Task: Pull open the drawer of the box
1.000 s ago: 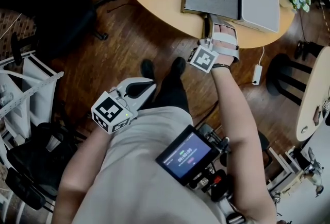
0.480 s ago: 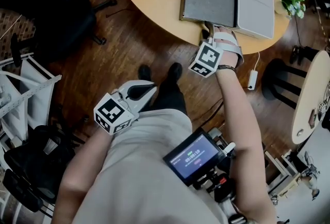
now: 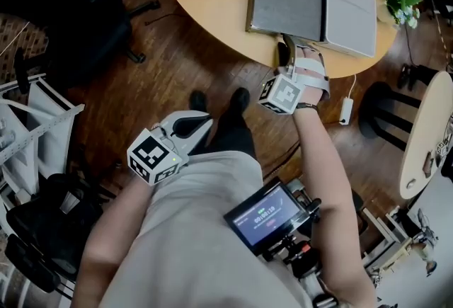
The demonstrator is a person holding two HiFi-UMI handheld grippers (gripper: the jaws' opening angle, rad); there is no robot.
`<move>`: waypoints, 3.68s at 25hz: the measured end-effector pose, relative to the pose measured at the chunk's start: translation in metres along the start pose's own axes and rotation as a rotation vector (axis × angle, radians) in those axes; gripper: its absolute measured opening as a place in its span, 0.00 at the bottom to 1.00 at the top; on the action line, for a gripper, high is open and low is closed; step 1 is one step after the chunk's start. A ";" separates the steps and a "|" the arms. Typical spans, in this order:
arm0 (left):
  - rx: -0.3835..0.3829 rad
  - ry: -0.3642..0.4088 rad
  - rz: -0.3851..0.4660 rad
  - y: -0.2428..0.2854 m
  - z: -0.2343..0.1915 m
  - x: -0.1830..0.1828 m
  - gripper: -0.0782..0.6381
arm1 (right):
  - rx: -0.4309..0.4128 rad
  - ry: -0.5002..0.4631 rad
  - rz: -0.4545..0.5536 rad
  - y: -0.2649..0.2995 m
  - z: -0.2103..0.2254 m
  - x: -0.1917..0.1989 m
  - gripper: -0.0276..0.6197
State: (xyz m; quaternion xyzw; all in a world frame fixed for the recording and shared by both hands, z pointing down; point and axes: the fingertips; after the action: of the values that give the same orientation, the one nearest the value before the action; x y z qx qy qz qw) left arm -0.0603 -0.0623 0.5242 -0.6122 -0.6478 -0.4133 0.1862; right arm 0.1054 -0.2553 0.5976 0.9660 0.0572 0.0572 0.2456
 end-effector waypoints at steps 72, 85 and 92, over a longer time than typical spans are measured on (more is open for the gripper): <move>0.041 0.066 0.035 -0.002 0.002 -0.035 0.12 | -0.427 -0.086 -0.106 -0.030 -0.038 0.007 0.10; 0.093 0.130 -0.025 0.023 0.018 -0.038 0.12 | -0.502 -0.079 -0.112 -0.064 -0.058 0.007 0.09; 0.104 0.140 -0.026 0.015 0.024 -0.041 0.12 | -0.513 -0.082 -0.122 -0.081 -0.063 0.005 0.09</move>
State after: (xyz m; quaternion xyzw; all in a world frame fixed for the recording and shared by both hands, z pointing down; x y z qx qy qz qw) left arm -0.0327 -0.0713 0.4838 -0.5629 -0.6617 -0.4234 0.2571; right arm 0.0946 -0.1546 0.6143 0.8683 0.0891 0.0160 0.4877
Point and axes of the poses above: the fingertips, and each gripper's own axes: y forward along the fingers, z to its right, x out of its underside, and after that the axes turned 12 degrees about x, right-handed
